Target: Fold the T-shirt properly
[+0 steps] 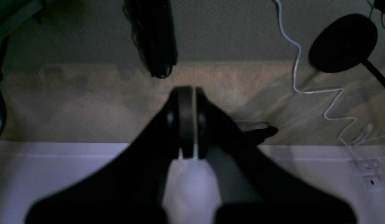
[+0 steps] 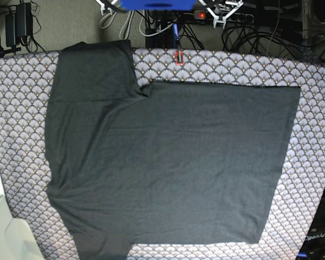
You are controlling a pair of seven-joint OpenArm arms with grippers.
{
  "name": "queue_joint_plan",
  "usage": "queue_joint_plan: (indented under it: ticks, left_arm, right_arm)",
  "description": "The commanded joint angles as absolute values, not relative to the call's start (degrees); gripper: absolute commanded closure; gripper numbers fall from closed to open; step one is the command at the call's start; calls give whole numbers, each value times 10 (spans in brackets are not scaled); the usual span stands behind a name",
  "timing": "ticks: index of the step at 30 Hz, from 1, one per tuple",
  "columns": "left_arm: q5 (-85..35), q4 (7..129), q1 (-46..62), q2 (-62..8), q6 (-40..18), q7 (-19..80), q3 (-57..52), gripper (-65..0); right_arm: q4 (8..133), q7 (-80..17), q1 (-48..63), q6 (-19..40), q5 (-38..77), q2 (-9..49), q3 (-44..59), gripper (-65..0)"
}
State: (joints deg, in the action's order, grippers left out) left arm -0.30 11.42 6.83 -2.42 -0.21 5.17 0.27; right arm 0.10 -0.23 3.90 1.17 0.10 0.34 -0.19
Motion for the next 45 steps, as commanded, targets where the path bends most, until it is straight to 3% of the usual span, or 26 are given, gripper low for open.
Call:
queue_joint_plan:
  ticks: [1, 14, 19, 26, 45]
  left_arm:
    - [-4, 115, 73, -23, -2, 53, 3, -5]
    - [0, 115, 73, -24, -2, 53, 4, -5]
    - [0, 115, 73, -24, -2, 53, 4, -5]
    - [-2, 115, 73, -24, -2, 53, 4, -5]
    - [0, 115, 73, -29, -1, 53, 4, -4]
  right_arm:
    - [0, -6, 44, 3, 5, 6, -3, 0]
    - [0, -6, 45, 3, 5, 4, -2, 0]
    - [67, -8, 78, 3, 5, 4, -2, 0]
    - [151, -100, 94, 3, 5, 4, -2, 0]
    - [153, -102, 93, 3, 5, 3, -2, 0]
